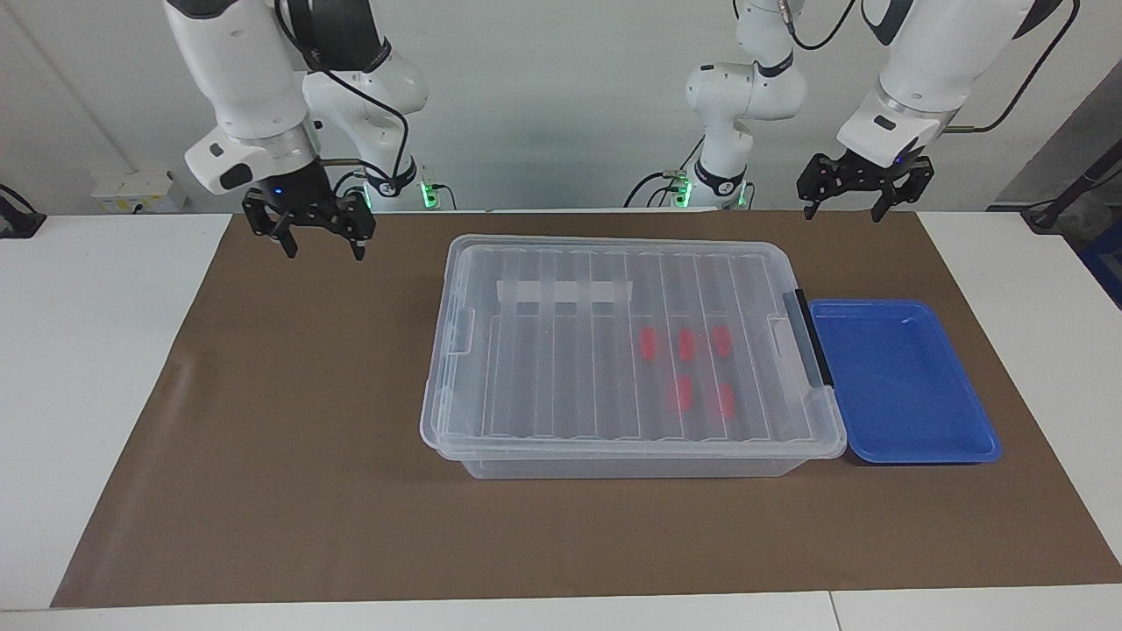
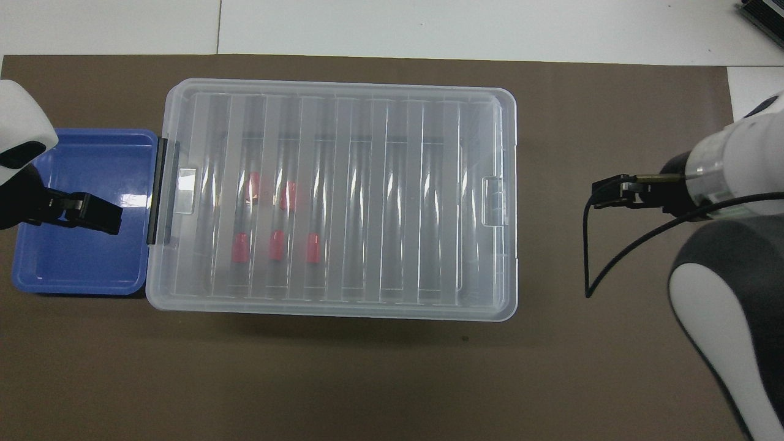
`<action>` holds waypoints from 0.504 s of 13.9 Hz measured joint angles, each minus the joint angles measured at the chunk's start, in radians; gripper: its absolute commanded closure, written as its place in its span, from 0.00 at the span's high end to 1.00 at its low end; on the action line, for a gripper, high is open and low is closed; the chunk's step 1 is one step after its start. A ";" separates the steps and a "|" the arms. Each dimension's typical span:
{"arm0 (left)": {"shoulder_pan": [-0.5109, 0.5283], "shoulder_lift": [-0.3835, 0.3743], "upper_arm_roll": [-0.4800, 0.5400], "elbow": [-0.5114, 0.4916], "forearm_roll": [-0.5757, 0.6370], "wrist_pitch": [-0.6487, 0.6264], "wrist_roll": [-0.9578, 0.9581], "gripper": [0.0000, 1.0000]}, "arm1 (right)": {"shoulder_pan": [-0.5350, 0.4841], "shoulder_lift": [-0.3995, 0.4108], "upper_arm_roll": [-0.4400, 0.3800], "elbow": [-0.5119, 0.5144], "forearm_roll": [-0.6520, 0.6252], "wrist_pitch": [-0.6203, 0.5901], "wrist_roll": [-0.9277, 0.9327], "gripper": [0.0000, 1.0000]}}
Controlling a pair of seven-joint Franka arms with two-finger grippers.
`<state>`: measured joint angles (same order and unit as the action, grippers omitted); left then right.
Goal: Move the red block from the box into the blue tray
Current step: 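Push the clear lid with the right gripper, sliding it away from the blue tray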
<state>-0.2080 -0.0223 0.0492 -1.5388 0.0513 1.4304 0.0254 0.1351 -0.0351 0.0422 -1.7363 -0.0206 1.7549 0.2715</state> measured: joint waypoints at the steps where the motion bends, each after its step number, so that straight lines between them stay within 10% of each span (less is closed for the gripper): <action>1: 0.000 0.000 0.000 0.000 0.000 0.000 0.000 1.00 | 0.031 0.002 0.002 -0.027 0.000 0.039 0.036 1.00; 7: 0.000 0.000 0.000 0.000 0.000 0.000 0.000 1.00 | 0.106 0.023 0.004 -0.132 0.000 0.199 0.096 1.00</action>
<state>-0.2080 -0.0223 0.0493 -1.5388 0.0513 1.4304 0.0254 0.2414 -0.0118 0.0459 -1.8686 -0.0206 1.9540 0.3676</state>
